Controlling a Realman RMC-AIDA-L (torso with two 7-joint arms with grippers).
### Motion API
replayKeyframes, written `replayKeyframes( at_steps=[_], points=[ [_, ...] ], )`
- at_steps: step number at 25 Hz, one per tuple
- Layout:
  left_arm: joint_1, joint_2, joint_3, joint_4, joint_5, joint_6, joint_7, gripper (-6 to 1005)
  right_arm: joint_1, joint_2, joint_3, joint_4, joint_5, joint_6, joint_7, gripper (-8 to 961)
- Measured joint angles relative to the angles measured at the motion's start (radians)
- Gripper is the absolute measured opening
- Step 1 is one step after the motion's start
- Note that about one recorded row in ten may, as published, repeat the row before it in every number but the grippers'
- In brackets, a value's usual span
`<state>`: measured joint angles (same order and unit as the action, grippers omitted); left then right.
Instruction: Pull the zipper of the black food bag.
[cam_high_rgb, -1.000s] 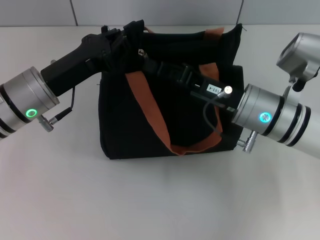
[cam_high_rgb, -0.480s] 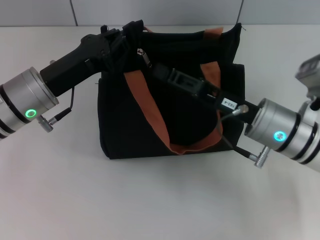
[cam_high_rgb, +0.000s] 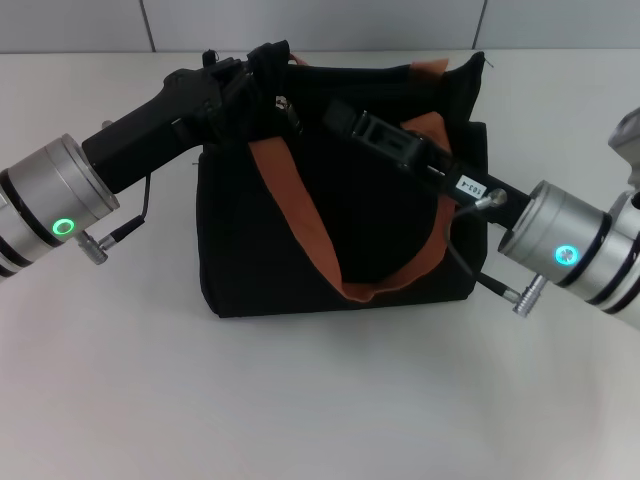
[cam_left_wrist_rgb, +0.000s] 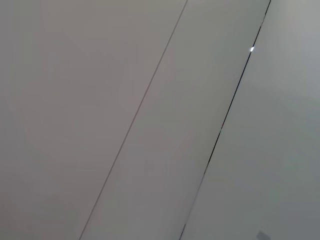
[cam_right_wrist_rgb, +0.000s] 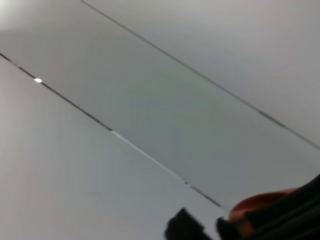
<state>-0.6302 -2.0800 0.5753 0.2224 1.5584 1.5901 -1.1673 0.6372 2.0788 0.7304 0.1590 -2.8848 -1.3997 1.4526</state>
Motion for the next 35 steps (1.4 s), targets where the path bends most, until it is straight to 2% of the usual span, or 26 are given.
replayKeyframes(
  at_steps=[15,17,22,35],
  points=[
    [-0.005,0.000,0.002,-0.003,0.001,-0.002,0.000,31,0.065,0.003,-0.006,0.016,-0.018,0.099,-0.013,431],
    [-0.006,0.000,0.002,-0.003,0.002,-0.002,0.000,31,0.072,0.002,-0.018,0.034,-0.031,0.096,-0.062,431],
    [-0.009,0.000,0.001,-0.003,0.004,-0.007,0.000,31,0.070,0.001,-0.030,0.056,-0.034,0.099,-0.115,431],
    [-0.011,0.000,0.001,-0.003,0.000,-0.016,0.000,31,0.068,0.000,-0.034,0.048,-0.034,0.072,-0.102,426]
  ],
)
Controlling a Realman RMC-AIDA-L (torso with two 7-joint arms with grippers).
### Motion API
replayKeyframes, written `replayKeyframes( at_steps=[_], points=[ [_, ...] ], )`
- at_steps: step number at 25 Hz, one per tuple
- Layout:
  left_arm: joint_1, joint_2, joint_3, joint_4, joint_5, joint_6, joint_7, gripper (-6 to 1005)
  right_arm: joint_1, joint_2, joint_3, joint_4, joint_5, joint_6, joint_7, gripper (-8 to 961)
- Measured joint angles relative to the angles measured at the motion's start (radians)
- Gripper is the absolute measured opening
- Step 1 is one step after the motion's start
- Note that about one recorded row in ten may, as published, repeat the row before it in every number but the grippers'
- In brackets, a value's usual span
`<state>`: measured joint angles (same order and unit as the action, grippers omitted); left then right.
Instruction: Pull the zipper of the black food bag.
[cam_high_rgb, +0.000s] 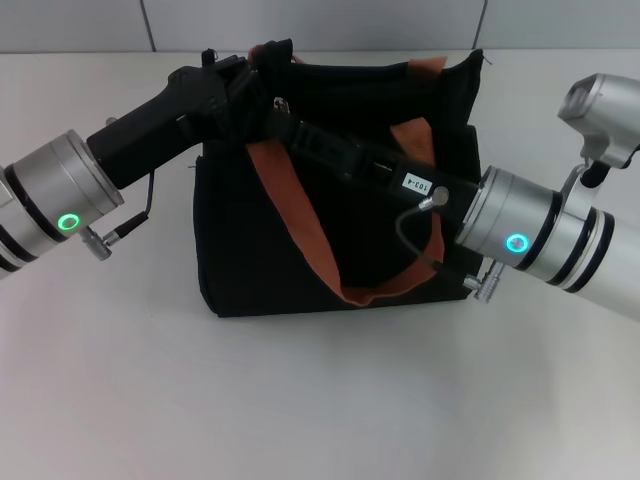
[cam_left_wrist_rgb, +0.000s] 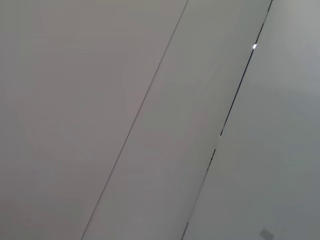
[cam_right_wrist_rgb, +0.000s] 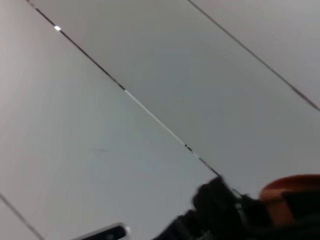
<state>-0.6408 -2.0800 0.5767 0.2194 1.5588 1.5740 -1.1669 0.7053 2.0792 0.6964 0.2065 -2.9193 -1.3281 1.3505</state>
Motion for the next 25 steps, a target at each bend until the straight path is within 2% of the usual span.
replayKeyframes(
  at_steps=[15,25],
  points=[
    [-0.004,0.000,0.000,0.000,0.000,-0.009,0.003,31,0.009,-0.001,0.002,-0.026,0.000,0.025,0.049,423],
    [-0.004,0.000,0.000,-0.001,-0.001,-0.012,0.003,31,0.022,-0.002,-0.014,-0.026,0.000,-0.006,0.060,327]
  ],
)
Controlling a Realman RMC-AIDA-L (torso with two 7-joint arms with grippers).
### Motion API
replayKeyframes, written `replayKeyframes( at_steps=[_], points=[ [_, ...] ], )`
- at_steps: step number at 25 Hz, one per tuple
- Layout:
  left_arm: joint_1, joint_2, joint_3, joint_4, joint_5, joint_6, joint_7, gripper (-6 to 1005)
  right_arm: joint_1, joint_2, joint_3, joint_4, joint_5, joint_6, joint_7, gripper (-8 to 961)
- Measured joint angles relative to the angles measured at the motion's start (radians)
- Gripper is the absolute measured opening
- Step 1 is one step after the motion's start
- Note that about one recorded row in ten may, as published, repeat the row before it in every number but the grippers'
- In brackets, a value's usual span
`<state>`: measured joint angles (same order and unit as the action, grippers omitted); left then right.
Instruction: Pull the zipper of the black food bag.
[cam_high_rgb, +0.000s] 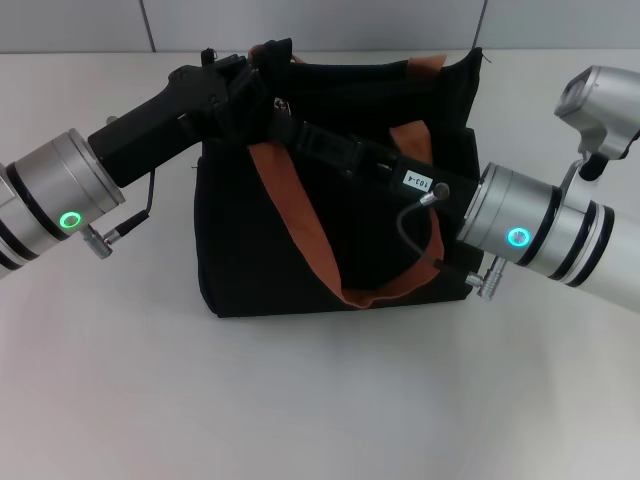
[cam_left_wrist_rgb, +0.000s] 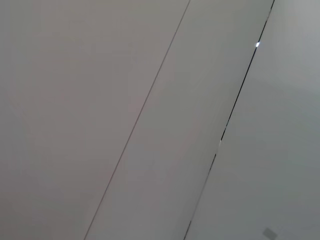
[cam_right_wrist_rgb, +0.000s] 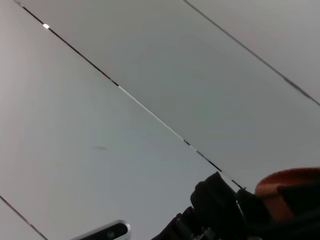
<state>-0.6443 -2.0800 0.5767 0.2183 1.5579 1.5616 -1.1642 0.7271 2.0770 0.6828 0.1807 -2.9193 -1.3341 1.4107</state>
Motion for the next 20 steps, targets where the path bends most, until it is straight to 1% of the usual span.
replayKeyframes(
  at_steps=[20],
  points=[
    [0.000,0.000,-0.002,-0.008,0.001,0.001,0.004,31,0.000,0.000,0.000,-0.009,0.000,0.009,0.021,224]
  ],
)
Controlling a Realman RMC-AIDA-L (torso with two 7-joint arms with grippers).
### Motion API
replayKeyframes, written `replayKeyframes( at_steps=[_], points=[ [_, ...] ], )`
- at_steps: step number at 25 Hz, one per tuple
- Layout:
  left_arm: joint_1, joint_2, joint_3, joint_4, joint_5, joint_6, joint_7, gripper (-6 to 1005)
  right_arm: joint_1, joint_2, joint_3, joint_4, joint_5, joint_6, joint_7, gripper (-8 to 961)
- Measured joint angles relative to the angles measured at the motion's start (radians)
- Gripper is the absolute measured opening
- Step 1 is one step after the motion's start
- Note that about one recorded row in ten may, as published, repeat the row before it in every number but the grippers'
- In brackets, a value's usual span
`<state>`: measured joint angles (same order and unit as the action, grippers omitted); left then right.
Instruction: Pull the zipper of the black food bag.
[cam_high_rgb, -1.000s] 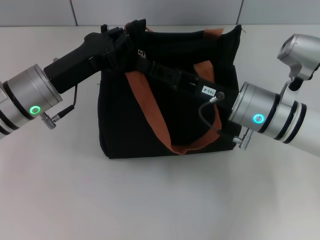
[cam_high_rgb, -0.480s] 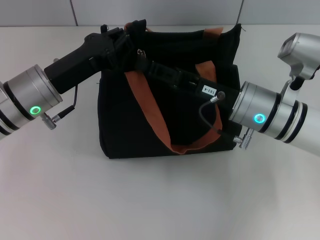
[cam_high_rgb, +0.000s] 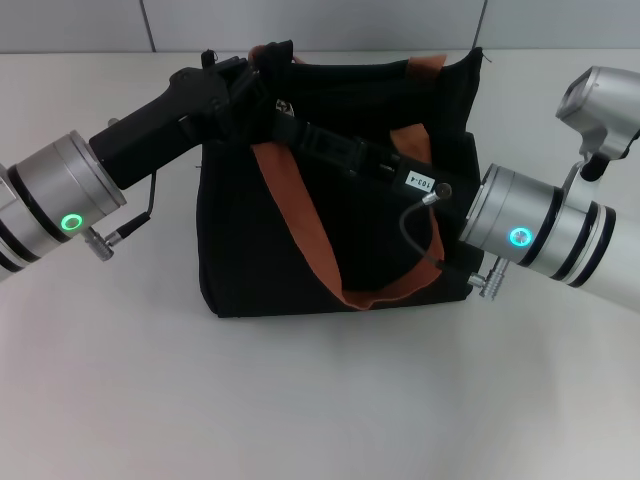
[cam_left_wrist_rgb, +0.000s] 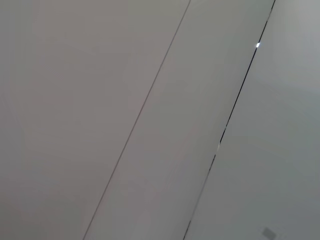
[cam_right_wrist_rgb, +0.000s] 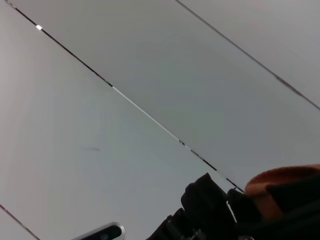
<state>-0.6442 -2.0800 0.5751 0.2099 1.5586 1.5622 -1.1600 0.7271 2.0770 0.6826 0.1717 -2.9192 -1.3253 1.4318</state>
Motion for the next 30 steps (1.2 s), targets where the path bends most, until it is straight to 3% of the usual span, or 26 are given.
replayKeyframes(
  at_steps=[10,21,30],
  points=[
    [0.000,0.000,0.000,-0.003,0.000,0.005,0.006,31,0.010,0.000,-0.021,0.000,0.000,0.000,0.008,174],
    [-0.002,0.000,-0.003,-0.003,0.000,0.007,0.006,31,0.011,0.000,-0.016,-0.010,0.002,-0.003,0.033,-1],
    [-0.002,0.000,-0.007,-0.001,0.000,0.015,0.006,31,0.001,-0.010,-0.024,-0.038,0.007,-0.016,0.075,-2]
  ],
)
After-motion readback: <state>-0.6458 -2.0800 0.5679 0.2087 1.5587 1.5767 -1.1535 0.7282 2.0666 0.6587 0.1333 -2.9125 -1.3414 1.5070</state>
